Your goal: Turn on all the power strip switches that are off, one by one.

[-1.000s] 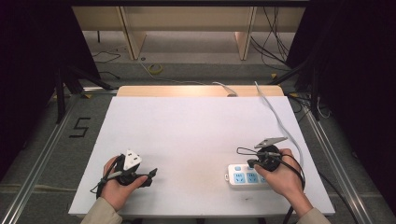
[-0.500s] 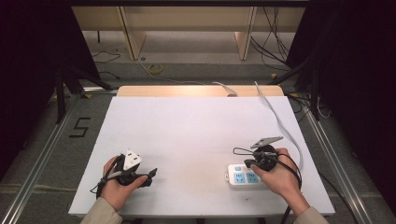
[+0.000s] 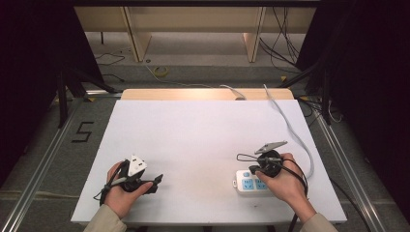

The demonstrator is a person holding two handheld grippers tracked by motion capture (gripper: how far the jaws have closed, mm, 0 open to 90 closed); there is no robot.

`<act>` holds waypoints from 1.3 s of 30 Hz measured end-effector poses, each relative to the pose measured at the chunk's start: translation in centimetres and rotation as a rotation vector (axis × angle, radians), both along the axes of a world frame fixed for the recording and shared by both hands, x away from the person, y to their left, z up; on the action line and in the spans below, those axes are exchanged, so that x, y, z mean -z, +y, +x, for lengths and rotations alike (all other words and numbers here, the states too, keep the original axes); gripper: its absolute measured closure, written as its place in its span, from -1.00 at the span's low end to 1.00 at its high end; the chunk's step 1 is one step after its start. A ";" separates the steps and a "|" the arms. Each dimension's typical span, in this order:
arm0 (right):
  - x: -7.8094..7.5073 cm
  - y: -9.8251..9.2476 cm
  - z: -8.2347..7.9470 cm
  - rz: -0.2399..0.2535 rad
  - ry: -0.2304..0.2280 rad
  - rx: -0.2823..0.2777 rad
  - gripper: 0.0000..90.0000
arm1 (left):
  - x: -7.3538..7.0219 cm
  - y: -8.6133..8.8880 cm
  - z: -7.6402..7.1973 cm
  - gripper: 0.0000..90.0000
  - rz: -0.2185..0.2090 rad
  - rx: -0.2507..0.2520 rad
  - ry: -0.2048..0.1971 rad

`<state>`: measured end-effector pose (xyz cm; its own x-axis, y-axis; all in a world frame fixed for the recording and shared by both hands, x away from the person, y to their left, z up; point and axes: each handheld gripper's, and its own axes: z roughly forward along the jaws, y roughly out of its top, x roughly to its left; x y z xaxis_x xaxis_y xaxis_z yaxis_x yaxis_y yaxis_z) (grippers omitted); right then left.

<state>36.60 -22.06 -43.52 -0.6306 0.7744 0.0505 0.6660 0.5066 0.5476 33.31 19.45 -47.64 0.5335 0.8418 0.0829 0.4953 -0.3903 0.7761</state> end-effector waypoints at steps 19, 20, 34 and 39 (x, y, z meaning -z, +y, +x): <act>0.3 1.1 0.3 -0.016 0.007 -0.022 1.00 | 0.0 0.0 0.0 -0.64 0.003 0.002 0.001; 0.4 1.2 0.3 -0.018 0.007 -0.022 1.00 | 0.0 0.0 0.0 -0.64 0.003 0.002 0.001; 0.5 1.6 0.4 -0.023 0.005 -0.031 1.00 | 0.0 0.0 0.0 -0.64 0.003 0.002 0.002; 0.5 1.9 0.4 -0.024 0.011 -0.042 1.00 | 0.0 0.0 0.0 -0.64 0.002 0.002 0.000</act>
<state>36.99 -20.14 -44.04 -0.6621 0.7484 0.0393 0.6500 0.5474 0.5272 33.30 19.45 -47.62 0.5355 0.8403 0.0848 0.4945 -0.3933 0.7751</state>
